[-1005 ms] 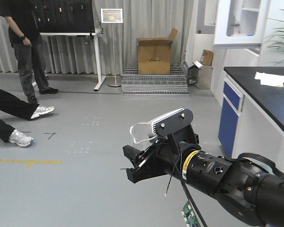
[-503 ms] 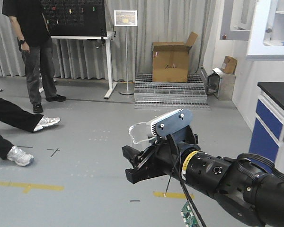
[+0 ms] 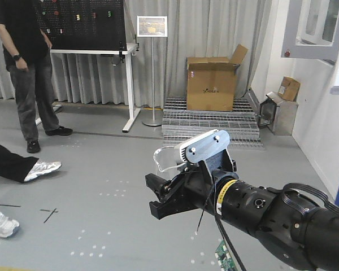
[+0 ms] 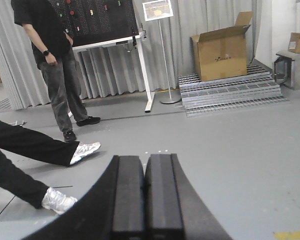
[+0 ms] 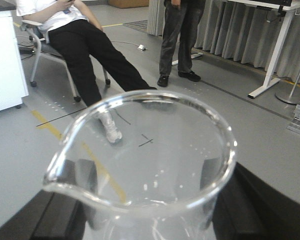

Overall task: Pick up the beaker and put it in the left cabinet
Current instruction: 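Drive and turn toward the open white cabinet holding the beaker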

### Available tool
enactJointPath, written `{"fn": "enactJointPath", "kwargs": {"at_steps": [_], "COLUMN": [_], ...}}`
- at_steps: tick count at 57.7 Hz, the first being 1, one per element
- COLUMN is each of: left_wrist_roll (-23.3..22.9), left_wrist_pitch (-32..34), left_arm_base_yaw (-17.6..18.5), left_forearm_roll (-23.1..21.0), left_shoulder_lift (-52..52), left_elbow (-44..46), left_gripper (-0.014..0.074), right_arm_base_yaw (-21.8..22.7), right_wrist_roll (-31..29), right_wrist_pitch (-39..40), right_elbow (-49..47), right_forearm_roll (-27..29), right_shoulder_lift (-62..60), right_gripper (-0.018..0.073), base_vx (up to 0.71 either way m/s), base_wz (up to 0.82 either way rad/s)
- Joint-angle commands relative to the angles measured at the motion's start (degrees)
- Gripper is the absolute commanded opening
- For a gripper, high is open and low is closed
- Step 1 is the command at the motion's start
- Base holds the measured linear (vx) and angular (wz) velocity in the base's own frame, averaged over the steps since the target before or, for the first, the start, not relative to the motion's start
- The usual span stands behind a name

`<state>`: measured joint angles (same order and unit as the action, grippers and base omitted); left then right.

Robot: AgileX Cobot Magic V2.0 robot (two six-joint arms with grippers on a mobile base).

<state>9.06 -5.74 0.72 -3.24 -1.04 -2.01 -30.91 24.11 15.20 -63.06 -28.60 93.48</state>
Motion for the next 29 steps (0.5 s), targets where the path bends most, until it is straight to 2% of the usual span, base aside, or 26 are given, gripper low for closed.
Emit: {"fn": "enactJointPath", "kwargs": {"at_steps": [1, 29], "left_wrist_roll": [-0.1, -0.1], "left_wrist_pitch": [4.7, 4.7], "left_arm_base_yaw": [0.1, 0.1], "left_forearm_roll": [-0.3, -0.3], "left_shoulder_lift": [-0.6, -0.6], "left_elbow": [1.0, 1.0], "left_gripper": [-0.0006, -0.0006], "right_arm_base_yaw": [0.2, 0.2], "right_wrist_roll": [0.0, 0.0], "right_wrist_pitch": [4.4, 3.8], "right_elbow": [-1.8, -1.8], "right_forearm_roll": [0.4, 0.4], "right_shoulder_lift": [-2.4, -2.4], "right_gripper": [0.0145, 0.0145], "base_vx": [0.65, 0.67], "base_wz": [0.0, 0.02]}}
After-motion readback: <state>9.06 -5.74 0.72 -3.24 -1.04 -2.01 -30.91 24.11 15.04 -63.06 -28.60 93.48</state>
